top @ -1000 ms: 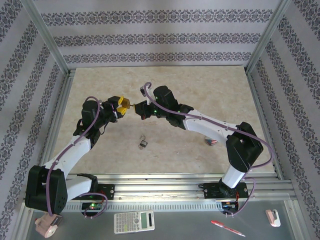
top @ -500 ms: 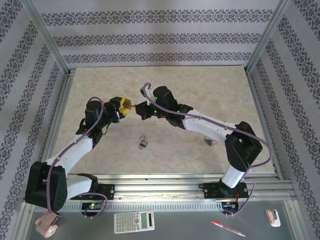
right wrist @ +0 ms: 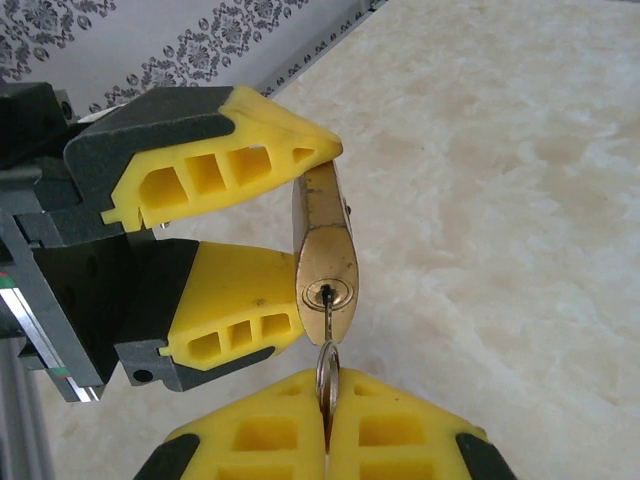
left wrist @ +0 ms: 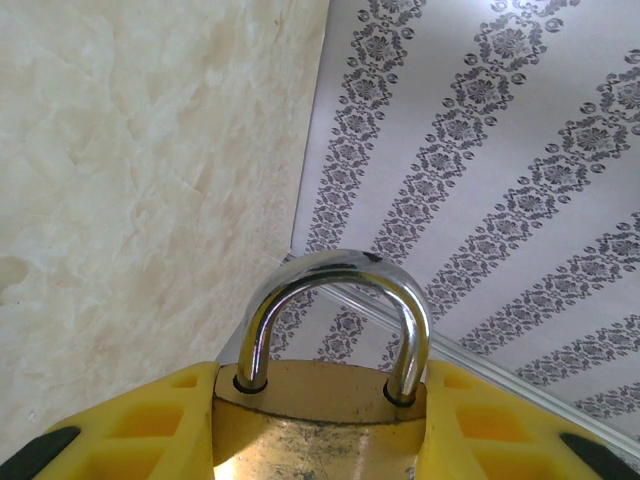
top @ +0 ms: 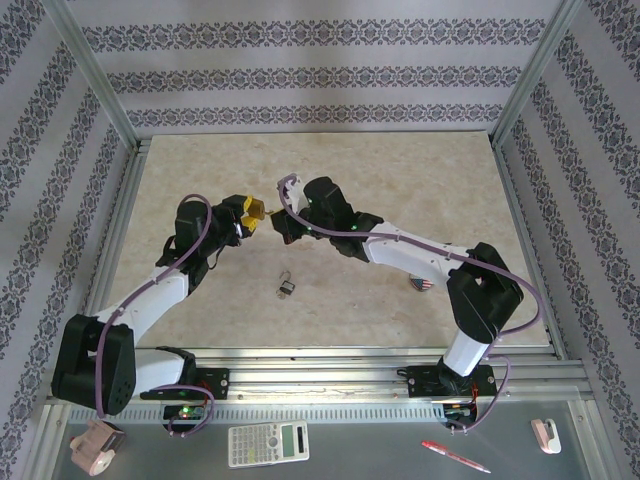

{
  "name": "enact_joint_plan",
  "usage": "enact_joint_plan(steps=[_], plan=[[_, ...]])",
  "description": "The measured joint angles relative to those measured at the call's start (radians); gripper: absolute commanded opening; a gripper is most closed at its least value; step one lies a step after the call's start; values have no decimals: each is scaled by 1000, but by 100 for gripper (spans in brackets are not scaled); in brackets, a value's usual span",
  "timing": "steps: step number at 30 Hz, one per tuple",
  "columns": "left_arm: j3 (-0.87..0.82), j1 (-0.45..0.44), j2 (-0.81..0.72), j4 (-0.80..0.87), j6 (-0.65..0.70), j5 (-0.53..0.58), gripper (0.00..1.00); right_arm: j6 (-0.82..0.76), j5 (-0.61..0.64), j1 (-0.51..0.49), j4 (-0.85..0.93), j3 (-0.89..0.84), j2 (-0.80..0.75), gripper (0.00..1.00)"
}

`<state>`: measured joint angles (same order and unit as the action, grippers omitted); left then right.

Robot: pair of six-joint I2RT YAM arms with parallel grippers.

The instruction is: Unlock with the key

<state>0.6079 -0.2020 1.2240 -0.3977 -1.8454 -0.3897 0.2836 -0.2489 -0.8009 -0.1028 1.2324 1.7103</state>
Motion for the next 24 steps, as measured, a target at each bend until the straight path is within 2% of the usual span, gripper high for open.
enact_joint_plan(steps=[8, 18, 24], plan=[[4, 0, 8, -2, -11, 0, 0, -64, 17, -1, -60, -31, -2, 0], [6, 0, 10, -27, -42, 11, 0, -59, 17, -1, -161, -71, -2, 0], [19, 0, 10, -12, -35, 6, 0, -143, 17, -2, -158, -71, -6, 0]])
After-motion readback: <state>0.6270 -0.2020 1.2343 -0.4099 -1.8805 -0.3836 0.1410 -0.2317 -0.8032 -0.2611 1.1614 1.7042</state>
